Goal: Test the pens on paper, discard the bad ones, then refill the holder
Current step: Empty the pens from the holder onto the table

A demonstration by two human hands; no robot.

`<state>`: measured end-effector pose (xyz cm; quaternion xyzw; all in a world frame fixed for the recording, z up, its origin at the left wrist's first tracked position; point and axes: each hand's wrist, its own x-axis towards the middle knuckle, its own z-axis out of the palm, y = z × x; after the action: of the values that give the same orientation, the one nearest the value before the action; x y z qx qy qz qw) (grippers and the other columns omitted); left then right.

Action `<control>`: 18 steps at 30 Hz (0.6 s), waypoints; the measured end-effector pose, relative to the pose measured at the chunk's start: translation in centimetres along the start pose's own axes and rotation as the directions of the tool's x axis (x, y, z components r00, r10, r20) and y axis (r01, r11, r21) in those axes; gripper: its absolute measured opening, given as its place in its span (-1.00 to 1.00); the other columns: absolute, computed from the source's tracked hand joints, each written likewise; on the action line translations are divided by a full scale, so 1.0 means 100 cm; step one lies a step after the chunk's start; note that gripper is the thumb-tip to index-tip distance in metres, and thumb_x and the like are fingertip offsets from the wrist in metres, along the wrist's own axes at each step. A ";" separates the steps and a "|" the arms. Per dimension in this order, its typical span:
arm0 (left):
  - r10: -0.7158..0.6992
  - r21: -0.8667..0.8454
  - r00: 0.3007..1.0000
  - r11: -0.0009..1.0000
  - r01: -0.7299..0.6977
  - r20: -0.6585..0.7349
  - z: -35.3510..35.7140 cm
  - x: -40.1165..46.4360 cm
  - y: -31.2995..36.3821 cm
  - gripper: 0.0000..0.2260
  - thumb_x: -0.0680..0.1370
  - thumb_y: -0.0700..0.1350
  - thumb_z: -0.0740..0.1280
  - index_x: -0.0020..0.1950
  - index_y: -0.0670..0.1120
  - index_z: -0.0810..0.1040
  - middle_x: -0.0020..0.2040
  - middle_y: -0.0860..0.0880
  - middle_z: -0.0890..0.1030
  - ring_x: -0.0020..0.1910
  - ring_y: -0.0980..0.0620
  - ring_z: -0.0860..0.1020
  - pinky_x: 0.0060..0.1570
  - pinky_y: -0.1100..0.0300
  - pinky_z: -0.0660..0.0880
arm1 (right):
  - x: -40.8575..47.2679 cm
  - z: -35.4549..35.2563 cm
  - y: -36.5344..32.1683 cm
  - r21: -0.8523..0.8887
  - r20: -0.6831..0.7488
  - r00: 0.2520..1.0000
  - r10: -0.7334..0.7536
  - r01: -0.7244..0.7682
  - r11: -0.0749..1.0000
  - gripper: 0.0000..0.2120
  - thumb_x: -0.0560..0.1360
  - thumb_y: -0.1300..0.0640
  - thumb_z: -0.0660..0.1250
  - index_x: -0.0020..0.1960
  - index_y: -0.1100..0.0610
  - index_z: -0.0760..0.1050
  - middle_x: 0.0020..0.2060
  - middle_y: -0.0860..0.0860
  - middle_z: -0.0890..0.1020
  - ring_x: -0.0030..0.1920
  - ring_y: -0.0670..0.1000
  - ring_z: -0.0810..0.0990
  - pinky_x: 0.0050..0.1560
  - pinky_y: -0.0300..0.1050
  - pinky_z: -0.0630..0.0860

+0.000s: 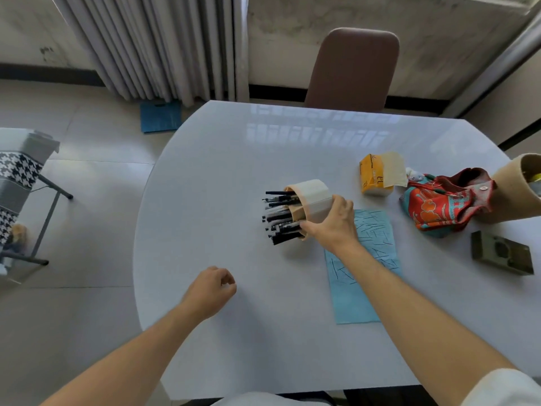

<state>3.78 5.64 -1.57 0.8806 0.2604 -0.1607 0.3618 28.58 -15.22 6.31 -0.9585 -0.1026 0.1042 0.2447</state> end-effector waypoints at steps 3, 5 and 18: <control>0.007 0.004 1.000 1.000 -0.007 -0.011 0.001 0.001 0.001 -0.94 0.47 0.03 0.32 -0.16 0.14 0.59 -0.13 0.14 0.51 -0.15 0.20 0.52 -0.19 0.28 0.40 | -0.001 -0.001 0.004 0.034 0.003 1.000 -0.024 0.024 0.999 -0.12 0.17 -0.26 0.57 0.32 0.07 0.28 0.11 -0.04 0.32 0.15 0.03 0.40 0.03 -0.07 0.50; 0.007 0.010 1.000 1.000 -0.006 -0.015 0.002 0.001 0.002 -0.94 0.47 0.02 0.33 -0.15 0.13 0.59 -0.13 0.14 0.50 -0.15 0.20 0.51 -0.20 0.29 0.38 | -0.002 -0.001 0.001 0.044 -0.036 0.998 -0.052 0.053 0.998 -0.11 0.14 -0.26 0.60 0.30 0.08 0.32 0.09 -0.06 0.34 0.12 0.01 0.41 0.00 -0.11 0.49; -0.065 0.018 0.998 0.998 0.065 -0.018 0.008 0.001 0.008 -0.93 0.48 0.04 0.33 -0.11 0.13 0.59 -0.07 0.12 0.50 -0.12 0.17 0.51 -0.17 0.24 0.44 | -0.011 0.020 -0.007 -0.175 -0.179 0.822 -0.540 0.513 0.840 -0.19 0.15 0.05 0.66 0.28 0.23 0.37 0.17 0.11 0.37 0.13 0.12 0.38 -0.01 0.09 0.64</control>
<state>4.29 4.66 -1.71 0.8765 0.2905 -0.1670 0.3458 26.97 -14.02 5.09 -0.9111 -0.3417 -0.0810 0.2161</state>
